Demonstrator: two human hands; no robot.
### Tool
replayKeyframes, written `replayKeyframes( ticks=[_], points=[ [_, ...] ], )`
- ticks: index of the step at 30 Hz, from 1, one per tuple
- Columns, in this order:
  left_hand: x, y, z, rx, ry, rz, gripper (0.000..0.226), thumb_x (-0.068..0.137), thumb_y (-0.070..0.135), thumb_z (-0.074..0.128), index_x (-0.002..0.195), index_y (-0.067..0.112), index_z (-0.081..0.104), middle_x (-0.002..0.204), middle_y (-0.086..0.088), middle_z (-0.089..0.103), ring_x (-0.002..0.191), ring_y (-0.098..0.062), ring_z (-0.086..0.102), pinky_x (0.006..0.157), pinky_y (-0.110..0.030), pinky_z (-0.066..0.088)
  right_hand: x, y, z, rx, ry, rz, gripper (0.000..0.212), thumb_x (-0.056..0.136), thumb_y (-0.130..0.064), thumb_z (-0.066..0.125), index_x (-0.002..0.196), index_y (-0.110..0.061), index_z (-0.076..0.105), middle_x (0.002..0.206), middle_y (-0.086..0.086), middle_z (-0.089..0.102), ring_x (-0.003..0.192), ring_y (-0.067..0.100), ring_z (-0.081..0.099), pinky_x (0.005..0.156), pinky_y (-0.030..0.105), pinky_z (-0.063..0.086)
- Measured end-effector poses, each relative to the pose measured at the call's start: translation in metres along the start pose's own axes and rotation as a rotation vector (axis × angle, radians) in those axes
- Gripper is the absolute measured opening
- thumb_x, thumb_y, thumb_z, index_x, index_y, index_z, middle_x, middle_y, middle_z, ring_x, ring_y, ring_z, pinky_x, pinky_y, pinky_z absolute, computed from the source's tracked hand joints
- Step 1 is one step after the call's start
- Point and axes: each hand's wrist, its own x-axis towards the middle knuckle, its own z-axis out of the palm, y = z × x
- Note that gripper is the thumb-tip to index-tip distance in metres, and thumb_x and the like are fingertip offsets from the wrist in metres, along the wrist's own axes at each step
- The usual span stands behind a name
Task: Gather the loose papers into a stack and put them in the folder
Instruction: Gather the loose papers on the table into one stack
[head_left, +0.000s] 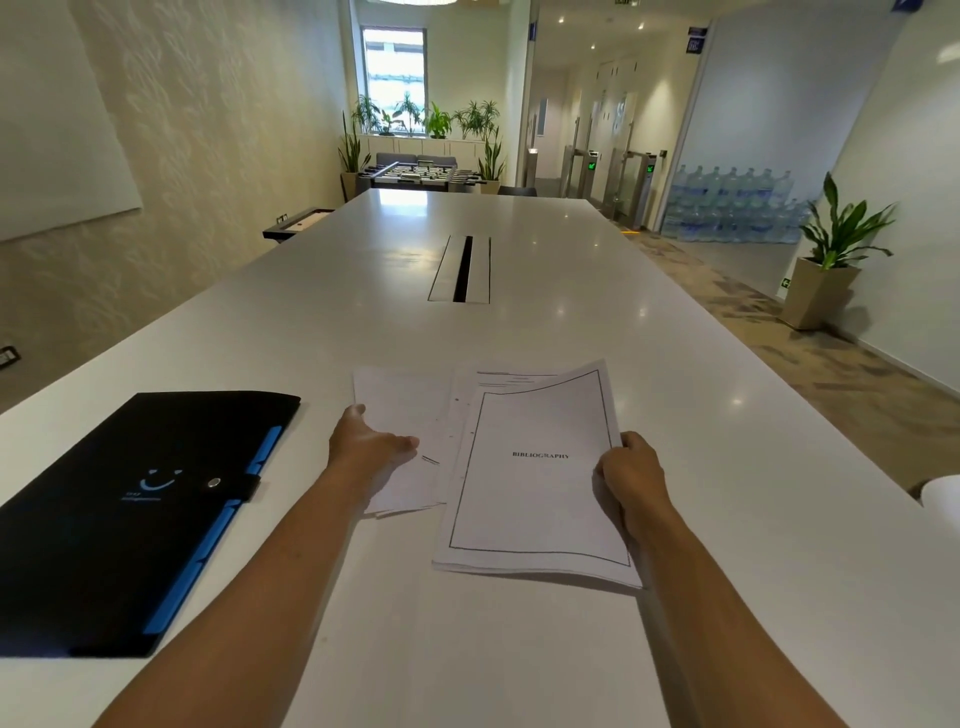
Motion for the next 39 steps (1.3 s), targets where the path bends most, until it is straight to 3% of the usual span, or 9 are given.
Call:
replayKeyframes(
  ticks=[5,9,11,15,19,24,27,31,39],
  points=[
    [0.008,0.006,-0.003,-0.147,0.004,-0.093,0.094,0.069,0.001,0.085,0.145,-0.002,0.03,0.144,-0.024,0.04,0.127,-0.039,0.046,0.103,-0.049,0.045,-0.006,-0.003,0.013,0.164,-0.084,0.026,0.05,0.077,0.004,0.045,0.122,-0.015,0.051,0.093,0.016,0.061,0.071,0.024,0.057,0.061,0.031,0.044],
    [0.009,0.012,-0.004,-0.161,-0.005,-0.183,0.057,0.072,0.004,0.083,0.117,-0.007,0.05,0.11,-0.023,0.064,0.096,-0.04,0.067,0.086,-0.057,0.054,-0.007,-0.002,0.013,0.223,-0.09,0.062,0.059,0.079,0.009,0.049,0.136,-0.008,0.044,0.074,0.008,0.059,0.059,0.016,0.055,0.049,0.023,0.045],
    [0.013,0.015,-0.004,-0.114,-0.016,-0.202,0.052,0.073,0.01,0.083,0.113,-0.01,0.056,0.106,-0.026,0.067,0.094,-0.041,0.068,0.086,-0.056,0.054,-0.008,-0.002,0.011,0.226,-0.09,0.067,0.058,0.08,0.01,0.05,0.135,-0.008,0.045,0.072,0.003,0.056,0.058,0.014,0.054,0.047,0.021,0.044],
    [0.021,0.022,0.005,0.078,0.014,-0.152,0.054,0.075,0.021,0.082,0.114,-0.01,0.058,0.11,-0.023,0.065,0.1,-0.036,0.064,0.073,-0.036,0.051,-0.008,0.003,0.009,0.229,-0.089,0.074,0.046,0.079,0.011,0.05,0.123,-0.002,0.05,0.076,0.009,0.057,0.063,0.019,0.054,0.056,0.027,0.044],
    [0.024,0.034,0.02,0.202,-0.017,-0.141,0.062,0.077,0.019,0.081,0.124,-0.006,0.051,0.12,-0.023,0.06,0.109,-0.037,0.06,0.077,-0.038,0.049,-0.006,0.01,0.009,0.249,-0.089,0.068,0.033,0.078,0.011,0.05,0.109,0.002,0.054,0.086,0.016,0.058,0.066,0.022,0.053,0.06,0.03,0.043],
    [0.023,0.042,0.042,0.417,0.041,-0.067,0.049,0.077,0.01,0.079,0.118,-0.002,0.056,0.117,-0.016,0.061,0.108,-0.033,0.06,0.083,-0.03,0.049,0.0,0.016,0.014,0.221,-0.081,0.034,0.054,0.08,0.007,0.052,0.132,-0.005,0.047,0.102,0.014,0.062,0.079,0.021,0.059,0.07,0.033,0.049],
    [0.023,0.042,0.056,0.549,0.063,-0.027,0.044,0.073,0.008,0.079,0.112,0.0,0.06,0.114,-0.017,0.064,0.103,-0.033,0.063,0.089,-0.04,0.054,0.0,0.016,0.012,0.223,-0.076,0.031,0.048,0.08,0.008,0.053,0.126,-0.005,0.049,0.089,0.007,0.06,0.073,0.018,0.057,0.063,0.029,0.047],
    [0.024,0.038,0.071,0.779,0.116,0.006,0.053,0.077,0.013,0.071,0.126,0.007,0.052,0.125,-0.017,0.052,0.114,-0.035,0.054,0.096,-0.044,0.049,0.0,0.016,0.011,0.239,-0.099,0.042,0.039,0.079,0.008,0.052,0.115,-0.006,0.052,0.089,0.011,0.06,0.069,0.02,0.055,0.058,0.029,0.043],
    [0.033,0.044,0.07,0.71,0.106,-0.078,0.083,0.068,0.02,0.085,0.131,0.003,0.034,0.131,-0.024,0.042,0.118,-0.036,0.051,0.1,-0.042,0.046,0.0,0.016,0.01,0.252,-0.121,0.079,0.054,0.081,0.007,0.051,0.133,-0.004,0.045,0.082,0.01,0.057,0.061,0.019,0.053,0.051,0.028,0.041]
  ],
)
